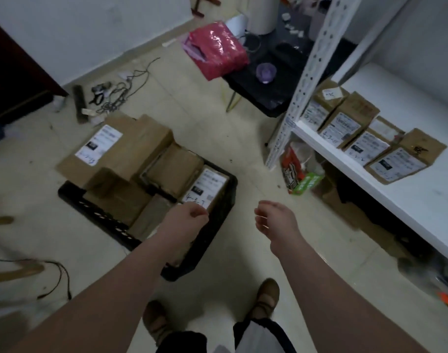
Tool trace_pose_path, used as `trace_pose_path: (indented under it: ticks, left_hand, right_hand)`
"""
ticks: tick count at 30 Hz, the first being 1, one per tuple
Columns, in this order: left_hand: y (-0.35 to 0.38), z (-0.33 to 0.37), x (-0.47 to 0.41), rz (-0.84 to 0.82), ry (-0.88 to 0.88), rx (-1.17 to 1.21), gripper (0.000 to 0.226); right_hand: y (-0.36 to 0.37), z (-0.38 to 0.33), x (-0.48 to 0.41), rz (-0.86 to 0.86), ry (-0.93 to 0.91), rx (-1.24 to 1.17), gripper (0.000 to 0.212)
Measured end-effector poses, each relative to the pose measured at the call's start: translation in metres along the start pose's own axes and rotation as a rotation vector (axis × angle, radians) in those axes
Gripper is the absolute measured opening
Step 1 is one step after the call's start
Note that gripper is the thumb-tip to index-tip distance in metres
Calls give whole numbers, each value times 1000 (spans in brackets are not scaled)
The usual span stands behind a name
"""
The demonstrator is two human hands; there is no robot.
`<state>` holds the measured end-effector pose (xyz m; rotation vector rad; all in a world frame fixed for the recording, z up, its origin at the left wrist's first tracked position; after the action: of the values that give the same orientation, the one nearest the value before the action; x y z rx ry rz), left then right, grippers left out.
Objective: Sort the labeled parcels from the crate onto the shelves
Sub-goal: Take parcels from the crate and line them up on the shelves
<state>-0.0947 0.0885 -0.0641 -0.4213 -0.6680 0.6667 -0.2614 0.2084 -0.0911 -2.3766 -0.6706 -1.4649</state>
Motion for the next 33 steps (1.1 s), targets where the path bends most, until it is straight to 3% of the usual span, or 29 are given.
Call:
trace_pose_path:
  ticks: [4, 14, 23, 29, 33]
  left_hand:
    - [-69, -57, 33, 48, -46, 147, 6]
    - [-252, -192, 94, 258, -132, 228, 8]
    - [-284, -220, 77, 255, -145, 239, 4]
    - [-302, -226, 34, 205, -143, 222, 30]
    - [-325, -235, -8, 193, -182, 188, 44]
  right_hand:
    - [74, 34, 27, 5, -29, 62, 11]
    - [260, 117, 82, -35, -28, 226, 13]
    - [320, 106, 93, -78, 27, 280, 9]
    - [363, 92, 63, -7, 120, 288, 10]
    - [401, 84, 37, -67, 236, 241, 6]
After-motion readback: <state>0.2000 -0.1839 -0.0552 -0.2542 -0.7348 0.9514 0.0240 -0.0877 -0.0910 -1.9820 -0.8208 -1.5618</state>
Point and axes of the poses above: each hand's wrist, its own x-axis away from the middle knuckle, its own y-axis out of the palm, z = x × y, the point moved 2 cm from there along -x, towards the middle knuckle, and after that the axes turned 12 degrees about y, right-handed, at the moved point
